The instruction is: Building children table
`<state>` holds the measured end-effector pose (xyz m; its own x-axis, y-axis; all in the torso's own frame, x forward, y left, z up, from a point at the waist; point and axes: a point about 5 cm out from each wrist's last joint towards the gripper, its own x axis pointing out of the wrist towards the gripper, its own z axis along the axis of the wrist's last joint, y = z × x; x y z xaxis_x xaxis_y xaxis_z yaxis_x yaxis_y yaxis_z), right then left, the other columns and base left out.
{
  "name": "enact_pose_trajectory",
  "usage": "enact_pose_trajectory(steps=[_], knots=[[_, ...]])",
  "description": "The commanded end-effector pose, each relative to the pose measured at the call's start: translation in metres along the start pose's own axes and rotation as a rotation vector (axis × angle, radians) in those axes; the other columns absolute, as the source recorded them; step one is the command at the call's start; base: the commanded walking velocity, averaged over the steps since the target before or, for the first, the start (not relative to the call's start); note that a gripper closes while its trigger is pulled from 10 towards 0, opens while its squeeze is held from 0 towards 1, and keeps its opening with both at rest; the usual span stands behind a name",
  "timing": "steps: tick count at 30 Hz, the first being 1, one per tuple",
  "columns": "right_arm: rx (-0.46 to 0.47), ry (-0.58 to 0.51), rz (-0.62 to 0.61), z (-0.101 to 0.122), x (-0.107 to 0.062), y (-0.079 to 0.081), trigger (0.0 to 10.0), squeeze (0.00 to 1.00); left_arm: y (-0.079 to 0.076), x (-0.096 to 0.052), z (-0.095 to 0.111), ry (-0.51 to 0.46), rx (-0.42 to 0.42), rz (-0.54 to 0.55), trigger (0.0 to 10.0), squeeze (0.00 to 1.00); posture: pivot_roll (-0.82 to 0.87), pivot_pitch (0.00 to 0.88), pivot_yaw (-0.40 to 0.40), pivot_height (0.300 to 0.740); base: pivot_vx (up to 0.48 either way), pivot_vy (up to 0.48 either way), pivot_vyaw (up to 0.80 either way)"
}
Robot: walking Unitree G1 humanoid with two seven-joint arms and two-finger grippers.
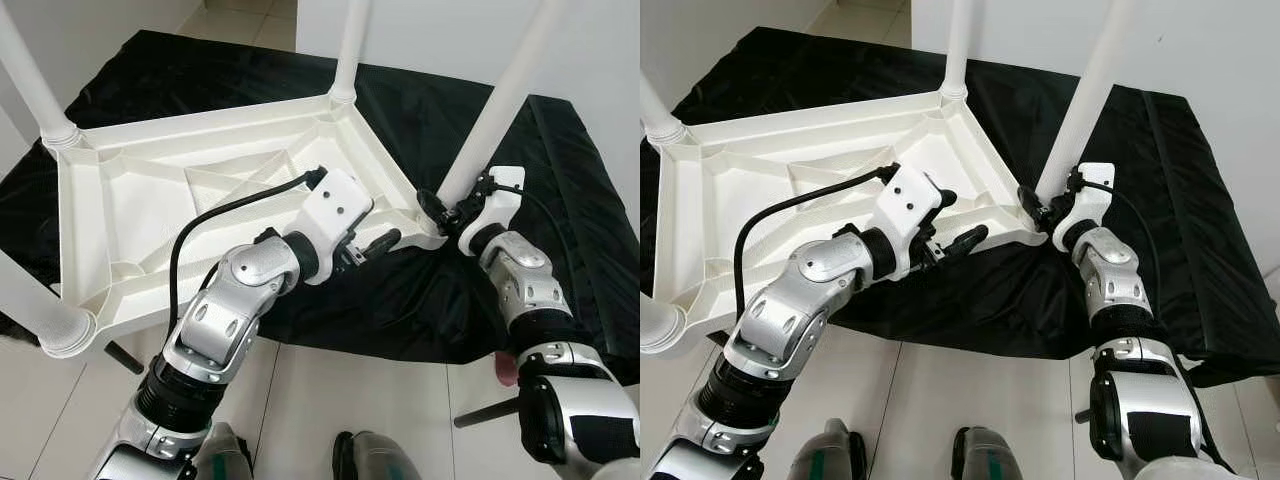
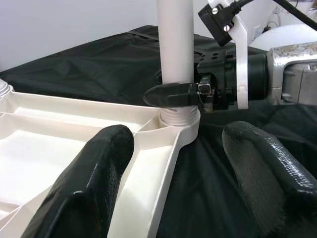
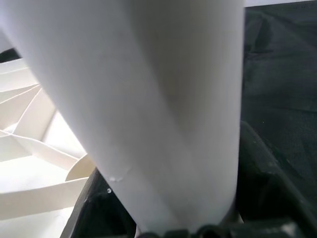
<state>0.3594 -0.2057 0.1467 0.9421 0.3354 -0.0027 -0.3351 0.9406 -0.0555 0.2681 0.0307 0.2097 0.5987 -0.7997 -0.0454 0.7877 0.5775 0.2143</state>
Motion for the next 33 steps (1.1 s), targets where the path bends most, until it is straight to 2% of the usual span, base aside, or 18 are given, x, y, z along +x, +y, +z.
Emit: enact_pose_trajectory(steps=[1, 4, 6, 7, 10, 13, 16, 18, 22, 25, 27, 33], knots=[[0.027, 0.02, -0.015, -0.009, -0.001, 0.007, 0.0, 0.0, -0.004, 0.001, 0.0, -0.005, -0.006, -0.016, 10.0, 0.0, -0.03, 0.02, -0.048, 0.74, 0.0, 0.0, 0.0], [0.03, 0.01, -0.055, -0.008, -0.001, 0.007, 0.0, 0.0, -0.005, 0.002, 0.0, -0.005, -0.007, -0.017, 10.0, 0.0, -0.03, 0.02, -0.048, 0.74, 0.0, 0.0, 0.0], [0.062, 0.006, -0.13, -0.006, 0.0, 0.004, 0.0, 0.0, -0.006, 0.002, 0.0, -0.004, -0.008, -0.018, 10.0, 0.0, -0.04, 0.02, -0.046, 0.74, 0.0, 0.0, 0.0], [0.062, 0.006, -0.13, -0.006, 0.0, 0.004, 0.0, 0.0, -0.006, 0.002, 0.0, -0.004, -0.008, -0.018, 10.0, 0.0, -0.04, 0.02, -0.046, 0.74, 0.0, 0.0, 0.0], [0.107, 0.009, -0.264, -0.005, 0.0, -0.001, 0.0, 0.0, -0.007, 0.002, 0.0, -0.003, -0.009, -0.021, 10.0, 0.0, -0.04, 0.025, -0.045, 0.74, 0.0, 0.0, 0.0], [0.108, 0.007, -0.314, -0.004, -0.001, -0.003, 0.0, 0.0, -0.007, 0.002, 0.0, -0.003, -0.01, -0.023, 10.0, 0.0, -0.04, 0.025, -0.045, 0.74, 0.0, 0.0, 0.0], [0.113, -0.002, -0.503, -0.005, -0.007, -0.006, 0.0, 0.0, -0.007, 0.002, -0.001, -0.003, -0.012, -0.023, 10.0, 0.0, -0.04, 0.032, -0.044, 0.74, 0.0, 0.0, 0.0], [0.105, -0.006, -0.577, -0.005, -0.01, -0.007, 0.0, 0.0, -0.007, 0.002, 0.0, -0.003, -0.013, -0.022, 10.0, 0.0, -0.04, 0.032, -0.044, 0.74, 0.0, 0.0, 0.0], [0.099, -0.005, -0.616, -0.005, -0.012, -0.008, 0.0, 0.0, -0.007, 0.001, 0.0, -0.003, -0.013, -0.021, 10.0, 0.0, -0.04, 0.034, -0.044, 0.74, 0.0, 0.0, 0.0], [0.081, -0.007, -0.865, -0.008, -0.026, -0.006, 0.0, 0.0, -0.005, 0.001, 0.0, -0.001, -0.014, -0.012, 10.0, 0.0, -0.03, 0.043, -0.045, 0.74, 0.0, 0.0, 0.0], [0.076, -0.032, -0.975, -0.005, -0.032, -0.001, 0.0, 0.0, -0.004, 0.0, 0.0, 0.0, -0.016, -0.007, 10.0, 0.0, -0.03, 0.047, -0.046, 0.74, 0.0, 0.0, 0.0], [0.096, -0.019, -0.998, -0.005, -0.028, 0.008, 0.0, 0.0, -0.003, 0.001, 0.0, -0.002, -0.015, -0.004, 10.0, 0.0, -0.03, 0.045, -0.045, 0.74, 0.0, 0.0, 0.0]])
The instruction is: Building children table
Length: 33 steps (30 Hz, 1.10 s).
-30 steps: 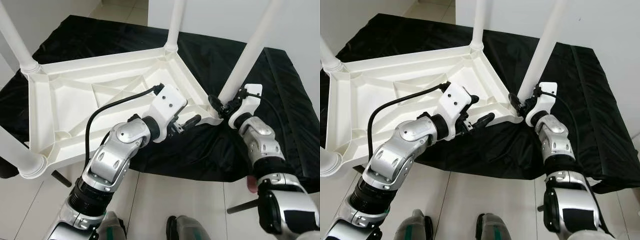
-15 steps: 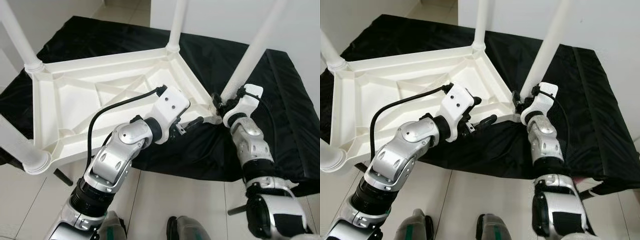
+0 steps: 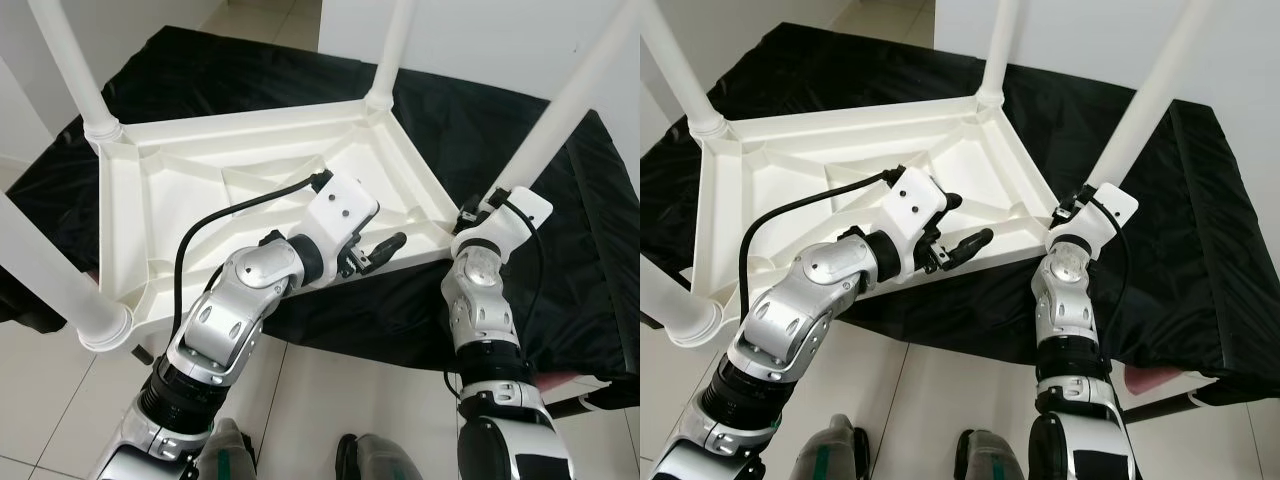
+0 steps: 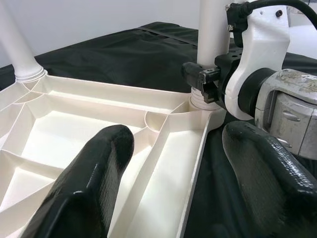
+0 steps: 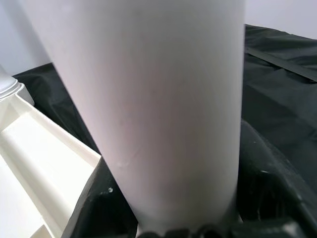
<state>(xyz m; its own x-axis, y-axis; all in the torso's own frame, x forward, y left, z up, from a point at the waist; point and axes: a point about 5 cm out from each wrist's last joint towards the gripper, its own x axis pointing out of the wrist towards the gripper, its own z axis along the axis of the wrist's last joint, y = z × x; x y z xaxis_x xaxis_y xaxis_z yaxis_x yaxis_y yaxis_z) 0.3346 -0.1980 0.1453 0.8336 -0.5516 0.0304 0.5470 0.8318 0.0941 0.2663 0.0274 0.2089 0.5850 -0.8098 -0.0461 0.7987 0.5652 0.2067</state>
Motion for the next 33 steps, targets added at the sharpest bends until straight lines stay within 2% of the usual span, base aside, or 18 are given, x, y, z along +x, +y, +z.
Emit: enact_pose_trajectory(steps=[1, 2, 3, 5, 6, 8, 9, 10, 22, 23, 24, 25, 26, 27, 28, 30, 33], knots=[[-0.039, 0.013, -0.07, -0.003, 0.002, -0.009, 0.0, 0.0, 0.0, -0.001, 0.0, 0.0, -0.008, 0.014, 10.0, 0.0, -0.03, 0.045, -0.045, 0.74, 0.0, 0.0, 0.0], [-0.039, 0.013, -0.07, -0.003, 0.002, -0.009, 0.0, 0.0, 0.0, -0.001, 0.0, 0.0, -0.008, 0.014, 10.0, 0.0, -0.03, 0.045, -0.045, 0.74, 0.0, 0.0, 0.0], [-0.039, 0.013, -0.067, -0.003, 0.002, -0.009, 3.5, 0.0, 0.0, -0.001, 0.0, 0.0, -0.008, 0.014, 10.0, 0.0, -0.03, 0.044, -0.045, 0.74, 0.0, 0.0, 0.0], [-0.034, 0.019, -0.04, -0.004, 0.003, -0.006, 3.5, 0.0, 0.001, -0.001, 0.0, 0.0, -0.008, 0.015, 10.0, 0.0, -0.03, 0.044, -0.044, 0.74, 0.0, 0.0, 0.0], [-0.037, 0.021, -0.032, -0.004, 0.003, -0.005, 10.0, 0.0, 0.001, -0.001, 0.0, 0.0, -0.008, 0.015, 10.0, 0.0, -0.03, 0.044, -0.044, 0.74, 0.0, 0.0, 0.0], [-0.039, 0.023, -0.028, -0.004, 0.003, -0.005, 10.0, 0.0, 0.001, -0.001, 0.0, 0.0, -0.007, 0.015, 10.0, 0.0, -0.03, 0.044, -0.044, 0.74, 0.0, 0.0, 0.0], [-0.035, 0.024, 0.001, -0.004, 0.004, -0.004, 10.0, 0.13, 0.001, -0.001, 0.0, 0.0, -0.007, 0.015, 10.0, 0.0, -0.03, 0.044, -0.043, 0.74, 0.0, 0.0, 0.0], [-0.006, 0.035, 0.069, -0.004, 0.004, 0.001, 10.0, 1.0, 0.0, -0.001, 0.0, 0.0, -0.007, 0.014, 10.0, 0.0, -0.03, 0.044, -0.046, 0.74, 0.0, 0.0, 0.0], [0.012, 0.009, 0.249, 0.005, 0.014, 0.003, 10.0, 1.0, 0.001, 0.0, 0.001, -0.002, -0.005, 0.013, 10.0, 0.0, -0.03, 0.04, -0.049, 0.74, 0.0, 0.0, 0.0], [-0.003, 0.014, 0.323, 0.007, 0.016, 0.005, 10.0, 0.0, 0.001, 0.0, 0.001, -0.003, -0.004, 0.015, 10.0, 0.0, -0.03, 0.038, -0.05, 0.74, 0.0, 0.0, 0.0], [-0.017, 0.016, 0.382, 0.008, 0.018, 0.007, 10.0, 0.0, 0.002, 0.0, 0.002, -0.004, -0.003, 0.016, 10.0, 0.0, -0.03, 0.038, -0.05, 0.74, 0.0, 0.0, 0.0], [-0.017, 0.016, 0.382, 0.008, 0.018, 0.007, 10.0, 0.0, 0.002, 0.0, 0.002, -0.004, -0.003, 0.016, 10.0, 0.0, -0.03, 0.038, -0.05, 0.74, 0.0, 0.0, 0.0], [-0.018, 0.037, 0.453, 0.008, 0.018, 0.01, 10.0, 0.0, 0.002, 0.0, 0.002, -0.006, -0.001, 0.017, 10.0, 0.0, -0.03, 0.037, -0.051, 0.74, 0.0, 0.0, 0.0], [-0.018, 0.037, 0.453, 0.008, 0.018, 0.01, 10.0, 0.0, 0.002, 0.0, 0.002, -0.006, -0.001, 0.017, 10.0, 0.0, -0.03, 0.037, -0.051, 0.74, 0.0, 0.0, 0.0], [-0.026, 0.05, 0.531, 0.007, 0.018, 0.013, 10.0, 0.0, 0.002, 0.0, 0.002, -0.007, 0.0, 0.018, 10.0, 0.0, -0.03, 0.034, -0.051, 0.74, 0.0, 0.0, 0.0], [-0.026, 0.05, 0.531, 0.007, 0.018, 0.013, 10.0, 0.0, 0.002, 0.0, 0.002, -0.007, 0.0, 0.018, 10.0, 0.0, -0.03, 0.034, -0.051, 0.74, 0.0, 0.0, 0.0], [-0.067, 0.071, 0.722, 0.008, 0.021, 0.013, 10.0, 0.0, 0.003, 0.0, 0.002, -0.008, 0.002, 0.02, 10.0, 0.0, -0.02, 0.028, -0.051, 0.74, 0.0, 0.0, 0.0]])
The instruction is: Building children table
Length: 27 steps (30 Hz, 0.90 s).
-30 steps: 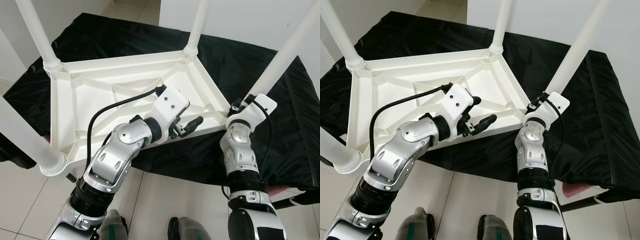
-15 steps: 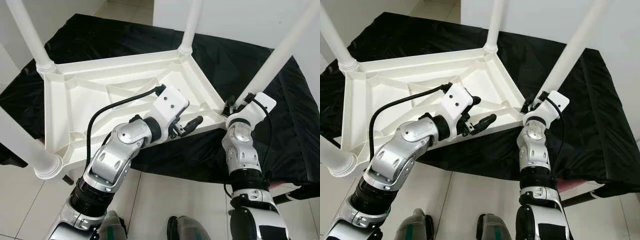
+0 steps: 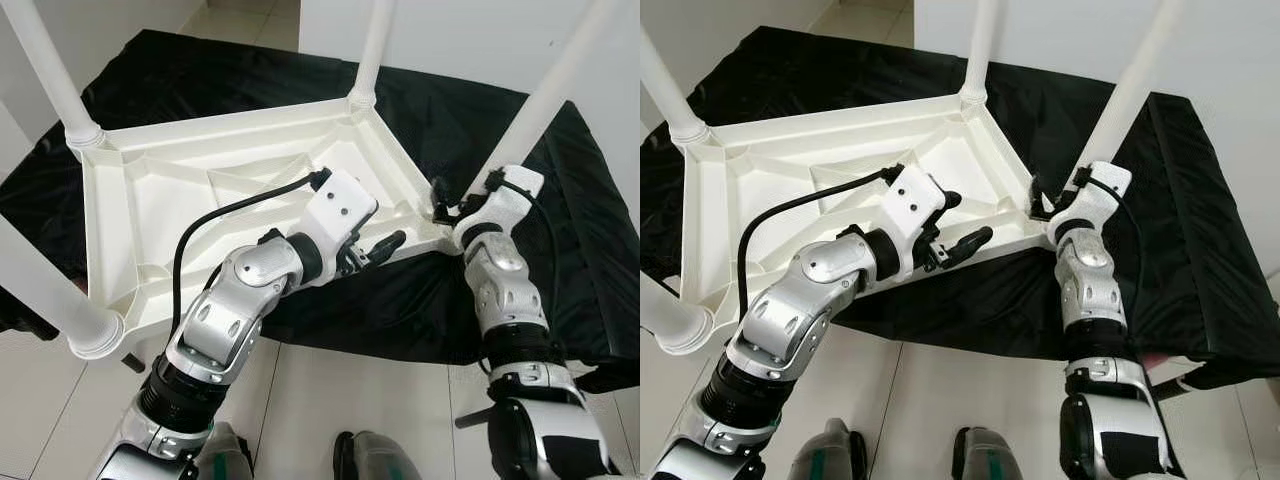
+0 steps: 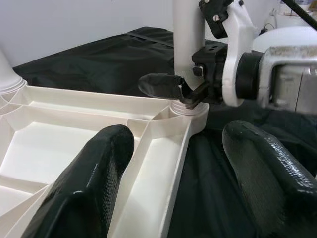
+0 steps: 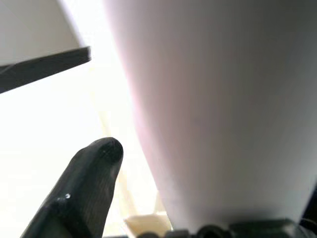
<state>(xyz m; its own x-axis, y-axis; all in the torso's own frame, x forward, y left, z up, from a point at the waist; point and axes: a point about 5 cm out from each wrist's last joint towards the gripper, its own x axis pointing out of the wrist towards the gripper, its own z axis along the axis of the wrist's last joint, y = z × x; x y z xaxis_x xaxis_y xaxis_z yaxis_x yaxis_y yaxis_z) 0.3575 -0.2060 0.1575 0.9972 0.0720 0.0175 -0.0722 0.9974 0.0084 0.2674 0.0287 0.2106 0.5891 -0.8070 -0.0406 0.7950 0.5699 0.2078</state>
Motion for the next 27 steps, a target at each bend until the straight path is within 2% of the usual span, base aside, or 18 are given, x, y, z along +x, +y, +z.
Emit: enact_pose_trajectory(steps=[1, 4, 9, 13, 14, 15, 16, 27], knots=[[0.005, 0.022, 0.068, -0.003, 0.002, 0.007, 10.0, 0.0, 0.001, 0.001, 0.001, -0.003, 0.002, 0.014, 10.0, 0.0, -0.02, 0.028, -0.051, 0.74, 0.0, 0.0, 0.0], [-0.039, 0.053, 0.178, -0.005, 0.002, 0.001, 10.0, 0.0, 0.002, 0.001, 0.001, -0.003, 0.006, 0.017, 10.0, 0.0, -0.02, 0.016, -0.054, 0.74, 0.0, 0.0, 0.0], [-0.047, 0.064, 0.212, -0.006, 0.003, -0.003, 10.0, 0.0, 0.003, 0.001, 0.001, -0.004, 0.007, 0.018, 10.0, 0.0, -0.02, 0.016, -0.054, 0.74, 0.0, 0.0, 0.0], [-0.093, 0.09, 0.234, -0.008, 0.003, -0.014, 10.0, 0.0, 0.003, 0.002, 0.002, -0.008, 0.011, 0.021, 10.0, 0.0, -0.02, 0.008, -0.055, 0.74, 0.0, 0.0, 0.0], [-0.098, 0.099, 0.236, -0.008, 0.003, -0.017, 6.4, 0.0, 0.003, 0.002, 0.002, -0.01, 0.012, 0.021, 10.0, 0.0, -0.02, 0.005, -0.056, 0.74, 0.0, 0.0, 0.0], [-0.098, 0.099, 0.236, -0.008, 0.003, -0.017, 6.4, 0.0, 0.003, 0.002, 0.002, -0.01, 0.012, 0.021, 10.0, 0.0, -0.02, 0.005, -0.056, 0.74, 0.0, 0.0, 0.0], [-0.099, 0.102, 0.247, -0.009, 0.002, -0.018, 0.0, 0.0, 0.003, 0.002, 0.003, -0.011, 0.012, 0.021, 10.0, 0.0, -0.02, 0.005, -0.056, 0.74, 0.0, 0.0, 0.0], [-0.085, 0.087, 0.229, -0.009, 0.002, -0.024, 0.0, 0.0, 0.001, 0.003, 0.002, -0.01, 0.006, 0.011, 10.0, 0.0, -0.02, 0.013, -0.054, 0.74, 0.0, 0.0, 0.0]])
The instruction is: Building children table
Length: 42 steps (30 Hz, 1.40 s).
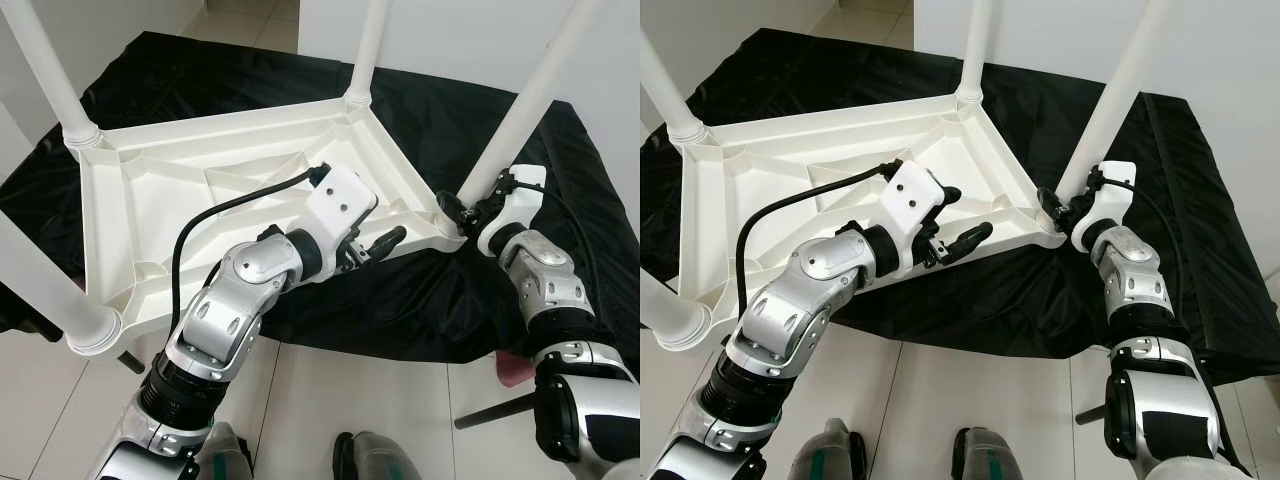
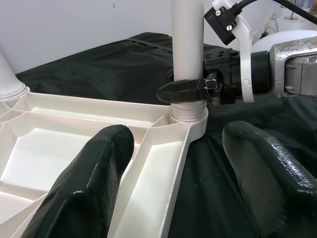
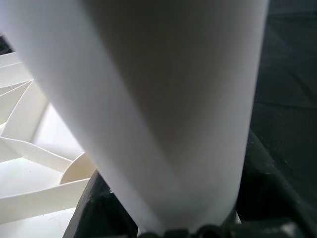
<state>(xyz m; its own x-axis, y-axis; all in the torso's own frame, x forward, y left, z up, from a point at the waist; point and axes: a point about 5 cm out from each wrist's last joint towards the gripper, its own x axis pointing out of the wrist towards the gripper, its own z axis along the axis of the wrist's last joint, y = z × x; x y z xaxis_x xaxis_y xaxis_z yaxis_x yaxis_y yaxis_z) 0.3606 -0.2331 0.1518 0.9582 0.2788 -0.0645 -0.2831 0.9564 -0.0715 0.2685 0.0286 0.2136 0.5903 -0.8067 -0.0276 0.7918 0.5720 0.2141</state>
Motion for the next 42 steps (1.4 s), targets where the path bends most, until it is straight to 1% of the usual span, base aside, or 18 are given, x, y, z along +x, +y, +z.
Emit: enact_pose_trajectory(steps=[1, 5, 6, 11, 14, 17, 18, 19, 21, 24, 25, 29, 31, 34, 35, 36, 39, 42], knots=[[0.008, 0.007, 0.012, -0.003, 0.001, 0.003, 0.0, 0.0, -0.001, 0.002, -0.001, 0.003, -0.001, 0.004, 10.0, 0.0, -0.03, 0.015, -0.054, 0.74, 0.0, 0.0, 0.0], [0.018, -0.003, -0.009, -0.003, 0.001, 0.001, 0.0, 0.0, -0.002, 0.002, -0.002, 0.007, -0.002, -0.005, 10.0, 0.0, -0.03, 0.015, -0.054, 0.74, 0.0, 0.0, 0.0], [0.022, -0.013, -0.035, -0.003, 0.0, 0.002, 0.0, 0.0, -0.003, 0.002, -0.004, 0.013, -0.005, -0.011, 10.0, 0.0, -0.03, 0.02, -0.054, 0.74, 0.0, 0.0, 0.0], [0.064, -0.038, -0.099, -0.004, 0.001, 0.007, 0.0, 0.0, -0.006, 0.002, -0.01, 0.031, -0.014, -0.02, 10.0, 0.0, -0.04, 0.023, -0.053, 0.74, 0.0, 0.0, 0.0], [0.066, -0.044, -0.111, -0.004, 0.001, 0.009, 0.0, 0.0, -0.006, 0.003, -0.01, 0.032, -0.015, -0.021, 10.0, 0.0, -0.04, 0.023, -0.053, 0.74, 0.0, 0.0, 0.0], [0.096, -0.066, -0.17, -0.003, 0.002, 0.018, 0.0, 0.0, -0.007, 0.003, -0.01, 0.032, -0.018, -0.028, 10.0, 0.0, -0.04, 0.02, -0.051, 0.74, 0.0, 0.0, 0.0], [0.096, -0.066, -0.17, -0.003, 0.002, 0.018, 0.0, 0.0, -0.007, 0.003, -0.01, 0.032, -0.018, -0.028, 10.0, 0.0, -0.04, 0.02, -0.051, 0.74, 0.0, 0.0, 0.0], [0.129, -0.065, -0.216, -0.003, 0.002, 0.02, 0.0, 0.0, -0.008, 0.003, -0.011, 0.033, -0.018, -0.031, 10.0, 0.0, -0.04, 0.021, -0.051, 0.74, 0.0, 0.0, 0.0], [0.129, -0.065, -0.216, -0.003, 0.002, 0.02, 0.0, 0.0, -0.008, 0.003, -0.011, 0.033, -0.018, -0.031, 10.0, 0.0, -0.04, 0.021, -0.051, 0.74, 0.0, 0.0, 0.0], [0.146, -0.078, -0.29, -0.004, 0.0, 0.028, 0.0, 0.0, -0.009, 0.003, -0.011, 0.035, -0.017, -0.041, 10.0, 0.0, -0.04, 0.018, -0.048, 0.74, 0.0, 0.0, 0.0], [0.146, -0.078, -0.29, -0.004, 0.0, 0.028, 0.0, 0.0, -0.009, 0.003, -0.011, 0.035, -0.017, -0.041, 10.0, 0.0, -0.04, 0.018, -0.048, 0.74, 0.0, 0.0, 0.0], [0.149, -0.077, -0.35, -0.006, -0.002, 0.038, 0.0, 0.0, -0.01, 0.003, -0.011, 0.036, -0.015, -0.047, 10.0, 0.0, -0.05, 0.015, -0.048, 0.74, 0.0, 0.0, 0.0], [0.164, -0.063, -0.42, -0.009, -0.005, 0.043, 0.0, 0.0, -0.01, 0.003, -0.012, 0.037, -0.015, -0.049, 10.0, 0.0, -0.05, 0.014, -0.049, 0.74, 0.0, 0.0, 0.0], [0.172, -0.067, -0.464, -0.01, -0.006, 0.047, 0.0, 0.0, -0.011, 0.003, -0.012, 0.037, -0.015, -0.051, 10.0, 0.0, -0.04, 0.012, -0.049, 0.74, 0.0, 0.0, 0.0], [0.154, -0.073, -0.512, -0.009, -0.009, 0.05, 0.0, 0.0, -0.012, 0.003, -0.012, 0.037, -0.015, -0.052, 10.0, 0.0, -0.04, 0.01, -0.05, 0.74, 0.0, 0.0, 0.0], [0.159, -0.07, -0.55, -0.01, -0.01, 0.053, 0.0, 0.0, -0.012, 0.004, -0.012, 0.036, -0.016, -0.053, 10.0, 0.0, -0.04, 0.007, -0.051, 0.74, 0.0, 0.0, 0.0], [0.169, -0.06, -0.592, -0.011, -0.011, 0.055, 0.0, 0.0, -0.012, 0.004, -0.012, 0.036, -0.016, -0.054, 10.0, 0.0, -0.04, 0.006, -0.051, 0.74, 0.0, 0.0, 0.0], [0.174, -0.057, -0.598, -0.011, -0.011, 0.055, 0.0, 0.0, -0.012, 0.004, -0.012, 0.036, -0.015, -0.054, 10.0, 0.0, -0.04, 0.006, -0.051, 0.74, 0.0, 0.0, 0.0]])
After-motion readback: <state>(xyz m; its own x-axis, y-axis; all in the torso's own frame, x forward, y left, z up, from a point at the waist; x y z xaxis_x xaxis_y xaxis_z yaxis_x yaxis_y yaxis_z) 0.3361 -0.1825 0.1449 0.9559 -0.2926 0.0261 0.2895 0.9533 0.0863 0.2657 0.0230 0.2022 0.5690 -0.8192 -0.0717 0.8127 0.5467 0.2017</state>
